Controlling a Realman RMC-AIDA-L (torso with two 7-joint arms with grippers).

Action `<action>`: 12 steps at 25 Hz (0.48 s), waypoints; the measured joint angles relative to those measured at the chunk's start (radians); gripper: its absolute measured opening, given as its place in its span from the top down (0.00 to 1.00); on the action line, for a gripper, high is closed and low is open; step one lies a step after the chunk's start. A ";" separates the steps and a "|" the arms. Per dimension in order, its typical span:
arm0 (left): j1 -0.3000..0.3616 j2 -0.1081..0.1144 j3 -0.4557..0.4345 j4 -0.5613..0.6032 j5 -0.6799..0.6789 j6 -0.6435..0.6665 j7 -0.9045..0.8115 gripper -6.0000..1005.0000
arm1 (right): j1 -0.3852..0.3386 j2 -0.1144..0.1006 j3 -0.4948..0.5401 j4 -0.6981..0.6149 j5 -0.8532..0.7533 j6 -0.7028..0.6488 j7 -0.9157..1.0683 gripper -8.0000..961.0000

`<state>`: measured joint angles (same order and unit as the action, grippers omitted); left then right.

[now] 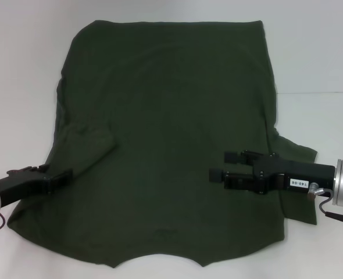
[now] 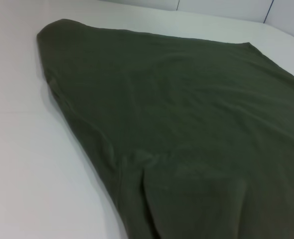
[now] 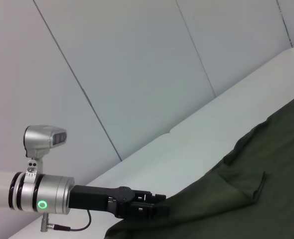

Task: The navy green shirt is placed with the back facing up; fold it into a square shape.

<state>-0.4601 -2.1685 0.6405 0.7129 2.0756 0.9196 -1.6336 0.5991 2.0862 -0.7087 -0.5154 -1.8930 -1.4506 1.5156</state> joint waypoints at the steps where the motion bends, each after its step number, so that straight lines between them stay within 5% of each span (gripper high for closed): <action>1: 0.000 0.000 -0.001 0.000 0.003 0.000 0.000 0.35 | 0.000 0.000 0.000 0.000 0.000 0.000 0.000 0.07; 5: -0.001 0.001 -0.001 0.005 0.012 -0.001 -0.002 0.37 | -0.001 0.000 0.000 0.000 0.000 0.000 0.000 0.07; 12: -0.004 0.002 -0.005 0.002 0.020 -0.003 -0.007 0.63 | -0.003 0.000 0.000 0.000 0.001 -0.002 -0.001 0.07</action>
<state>-0.4643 -2.1668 0.6352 0.7147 2.0951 0.9170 -1.6406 0.5961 2.0861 -0.7087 -0.5154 -1.8921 -1.4523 1.5150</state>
